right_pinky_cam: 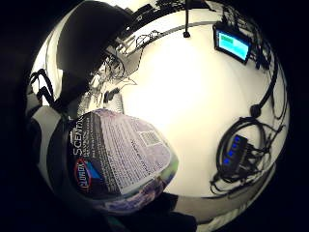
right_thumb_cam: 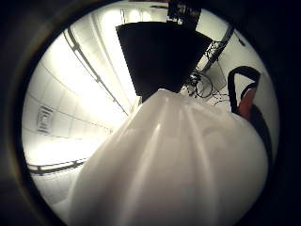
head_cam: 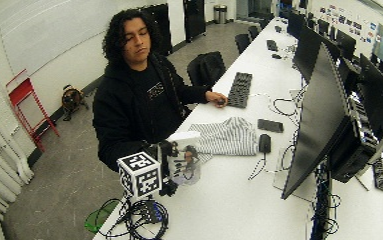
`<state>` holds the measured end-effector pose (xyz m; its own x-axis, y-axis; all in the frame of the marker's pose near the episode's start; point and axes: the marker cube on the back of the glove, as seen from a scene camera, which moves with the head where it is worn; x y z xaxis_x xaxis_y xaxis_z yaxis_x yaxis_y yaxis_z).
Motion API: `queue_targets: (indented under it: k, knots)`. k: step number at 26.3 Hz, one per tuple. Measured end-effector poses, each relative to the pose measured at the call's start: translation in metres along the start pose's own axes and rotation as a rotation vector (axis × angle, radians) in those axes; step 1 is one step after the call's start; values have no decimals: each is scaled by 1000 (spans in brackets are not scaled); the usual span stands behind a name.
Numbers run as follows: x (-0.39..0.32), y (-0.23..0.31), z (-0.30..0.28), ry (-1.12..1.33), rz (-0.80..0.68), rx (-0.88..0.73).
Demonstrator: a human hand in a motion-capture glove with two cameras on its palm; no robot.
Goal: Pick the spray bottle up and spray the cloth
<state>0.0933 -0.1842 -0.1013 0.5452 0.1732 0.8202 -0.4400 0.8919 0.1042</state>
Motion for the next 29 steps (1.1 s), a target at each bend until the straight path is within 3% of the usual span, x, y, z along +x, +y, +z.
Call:
queue_targets:
  k: [4, 9, 14, 21, 29]
  knots:
    - [-50, -21, 16, 213, 8, -85]
    - [-88, -16, 39, 566, 30, -369]
    - [-109, -20, 103, 861, 79, -589]
    - [-100, -14, 203, 1335, 73, -815]
    - [-59, 15, 276, 1482, 0, -988]
